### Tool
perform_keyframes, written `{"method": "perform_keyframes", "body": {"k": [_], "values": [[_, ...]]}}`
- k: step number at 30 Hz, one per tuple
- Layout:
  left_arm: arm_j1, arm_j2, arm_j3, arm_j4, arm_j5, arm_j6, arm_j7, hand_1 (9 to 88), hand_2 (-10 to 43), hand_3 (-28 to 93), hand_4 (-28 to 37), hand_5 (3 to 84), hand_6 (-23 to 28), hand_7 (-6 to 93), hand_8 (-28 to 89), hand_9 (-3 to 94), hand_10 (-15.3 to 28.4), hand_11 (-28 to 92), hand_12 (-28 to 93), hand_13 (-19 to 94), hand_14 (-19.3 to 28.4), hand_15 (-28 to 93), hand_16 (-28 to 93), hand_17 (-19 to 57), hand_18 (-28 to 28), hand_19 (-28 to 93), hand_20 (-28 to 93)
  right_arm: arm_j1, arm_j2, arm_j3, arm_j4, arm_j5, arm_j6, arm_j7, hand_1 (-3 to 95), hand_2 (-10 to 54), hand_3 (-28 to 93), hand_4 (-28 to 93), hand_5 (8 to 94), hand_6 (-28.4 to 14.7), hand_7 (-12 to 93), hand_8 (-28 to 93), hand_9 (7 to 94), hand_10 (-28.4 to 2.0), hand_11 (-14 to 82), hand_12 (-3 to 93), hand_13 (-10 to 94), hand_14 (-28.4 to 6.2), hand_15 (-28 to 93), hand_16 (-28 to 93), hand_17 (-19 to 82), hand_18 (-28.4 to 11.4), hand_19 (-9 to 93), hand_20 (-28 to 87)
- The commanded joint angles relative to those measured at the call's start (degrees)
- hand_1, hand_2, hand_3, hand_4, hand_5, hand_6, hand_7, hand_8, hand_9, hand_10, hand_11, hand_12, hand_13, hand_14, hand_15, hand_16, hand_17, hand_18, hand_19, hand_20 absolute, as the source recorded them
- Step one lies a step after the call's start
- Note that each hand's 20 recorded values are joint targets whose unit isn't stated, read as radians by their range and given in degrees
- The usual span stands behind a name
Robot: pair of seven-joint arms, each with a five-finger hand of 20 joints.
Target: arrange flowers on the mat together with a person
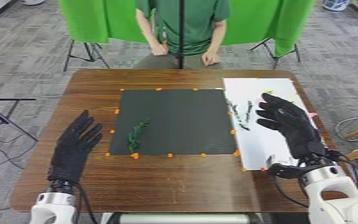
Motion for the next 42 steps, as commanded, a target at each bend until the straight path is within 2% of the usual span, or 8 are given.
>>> {"method": "perform_keyframes", "body": {"k": [1,6,8,10,13,18,27,42], "values": [[1.5,-0.48,-0.32,-0.37,0.17,0.06,-0.06,28.6,-6.0,68,-28.3,29.4,4.4,12.5,-8,20.3,9.5,19,14,19,12.5,23,4,-10.0,20.1,40,9,1.1,7.0,0.1,-1.8,-27.1,17.1,9.3,24.5,-8.9,81,-28,37.0,-7.0,22,-13,38.7,-14.3,23.4,20.3,36,-11.5,41,18,11,-21.5,55,26],[1.4,-0.34,-0.56,-0.22,-0.15,0.53,0.34,28.6,-5.9,68,-28.3,29.5,4.4,12.5,-8,20.4,9.5,19,14,19,12.5,23,4,-10.0,20.2,40,9,-0.1,12.6,2.8,-3.2,-54.4,17.4,25.0,37.9,-9.5,75,-28,48.5,-3.3,34,-17,54.2,-11.8,43.0,23.7,54,-9.2,59,16,20,-18.5,69,31],[1.0,-0.29,-0.44,-0.10,-0.10,-0.01,0.10,28.5,-5.9,68,-28.3,29.4,4.4,12.4,-8,20.4,9.5,19,14,19,12.5,23,4,-10.0,20.2,40,9,-1.1,13.5,3.9,-3.9,-60.5,14.3,31.0,39.9,-9.5,69,-28,51.7,-2.9,35,-17,57.5,-12.6,45.2,25.6,57,-9.5,63,17,21,-18.4,72,33],[0.9,-0.26,-0.32,-0.14,0.09,-0.31,-0.05,28.5,-5.9,68,-28.3,29.5,4.4,12.3,-8,20.4,9.4,19,14,19,12.5,23,4,-10.0,20.2,40,10,-2.4,13.4,5.7,-4.9,-66.8,5.8,36.0,40.5,-9.5,60,-28,53.8,-3.2,35,-16,58.9,-13.4,46.5,27.6,57,-10.4,65,18,22,-18.6,73,34],[1.4,-0.23,-0.47,-0.29,0.13,-0.03,-0.29,28.5,-5.9,68,-28.3,29.5,4.4,12.3,-8,20.4,9.4,19,14,19,12.5,23,4,-10.0,20.2,40,10,-2.1,13.7,5.5,-4.4,-69.5,0.2,39.2,41.2,-9.5,45,-28,55.3,-3.9,35,-14,59.0,-14.7,48.4,30.8,57,-11.7,68,19,22,-19.3,74,35],[1.1,0.39,-0.51,-0.27,0.55,-0.21,-0.04,28.6,-6.0,68,-28.3,29.4,4.4,12.4,-8,20.3,9.4,19,14,19,12.6,24,4,-10.1,20.2,41,10,-1.5,14.8,4.4,-2.5,-72.4,-4.9,45.2,33.0,-9.5,57,-28,59.9,-2.7,38,-14,62.2,-13.4,50.7,32.8,59,-12.5,70,21,23,-20.2,75,36],[0.8,0.26,-0.62,-0.06,0.71,-0.63,-0.58,28.7,-6.1,68,-28.2,29.4,4.3,12.4,-8,20.2,9.4,19,14,19,12.6,24,4,-10.1,20.2,40,10,-0.3,14.6,2.4,0.6,-72.4,-9.8,49.4,31.2,-9.5,64,-28,63.8,-1.2,41,-14,66.2,-12.3,51.5,33.9,62,-12.1,71,23,25,-20.5,77,36],[0.2,0.15,-0.22,0.36,0.60,-0.83,-0.72,28.2,-5.7,68,-28.2,29.5,4.4,12.1,-8,20.2,9.4,18,14,19,12.7,24,4,-10.2,20.2,40,10,2.1,12.1,-2.7,5.4,-72.3,-9.6,48.6,33.4,-9.5,63,-28,66.4,-0.3,42,-15,68.0,-12.0,52.6,35.4,64,-11.7,72,25,26,-20.6,79,36]]}}
